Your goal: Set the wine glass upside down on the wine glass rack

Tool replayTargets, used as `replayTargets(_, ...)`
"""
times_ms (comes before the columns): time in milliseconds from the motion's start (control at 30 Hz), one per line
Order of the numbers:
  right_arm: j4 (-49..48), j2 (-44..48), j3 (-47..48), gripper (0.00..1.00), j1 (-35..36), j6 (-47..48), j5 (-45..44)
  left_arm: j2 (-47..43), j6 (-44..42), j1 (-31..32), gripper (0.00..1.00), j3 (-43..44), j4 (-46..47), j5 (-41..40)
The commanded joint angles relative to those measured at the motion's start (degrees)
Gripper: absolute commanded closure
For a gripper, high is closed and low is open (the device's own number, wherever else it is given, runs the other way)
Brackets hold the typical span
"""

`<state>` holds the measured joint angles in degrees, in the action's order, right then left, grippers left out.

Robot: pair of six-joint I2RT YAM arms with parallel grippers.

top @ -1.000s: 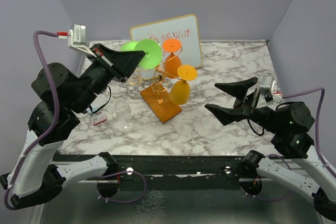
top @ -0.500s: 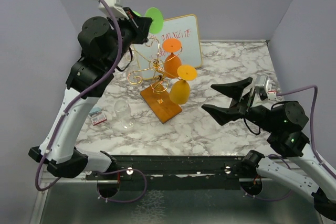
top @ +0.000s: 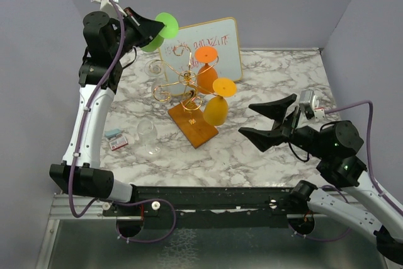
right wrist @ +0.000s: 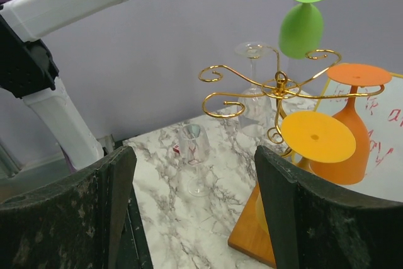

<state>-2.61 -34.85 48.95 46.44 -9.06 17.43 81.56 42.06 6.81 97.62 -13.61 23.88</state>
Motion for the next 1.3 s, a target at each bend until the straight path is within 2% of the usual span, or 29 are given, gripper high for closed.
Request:
replayTargets(0,-1.39,-0.58,-0.85,0.19,0.32,-0.63,1.07,0.78,9.49,-2.59,1.00,-2.97,5.55,10.57)
replayTargets(300,-0.95,-0.46,-1.42,0.19,0.28,-0.65,0.48,0.10,16.77,-2.91,1.00,-9.79,7.81,14.91)
replayTargets(600,-0.79,0.30,-1.87,0.19,0.32,-1.22,-0.45,-2.68,23.51,-2.94,1.00,-14.52,11.65,14.45)
replayTargets(1000,-1.16,0.55,-2.45,0.19,0.28,-2.27,-0.85,-4.47,27.49,-2.94,1.00,-18.61,11.90,15.49)
replayTargets(1267,-1.66,0.19,-2.64,0.19,0.32,-2.45,-1.04,-2.34,28.48,-2.77,1.00,-17.87,13.34,17.30)
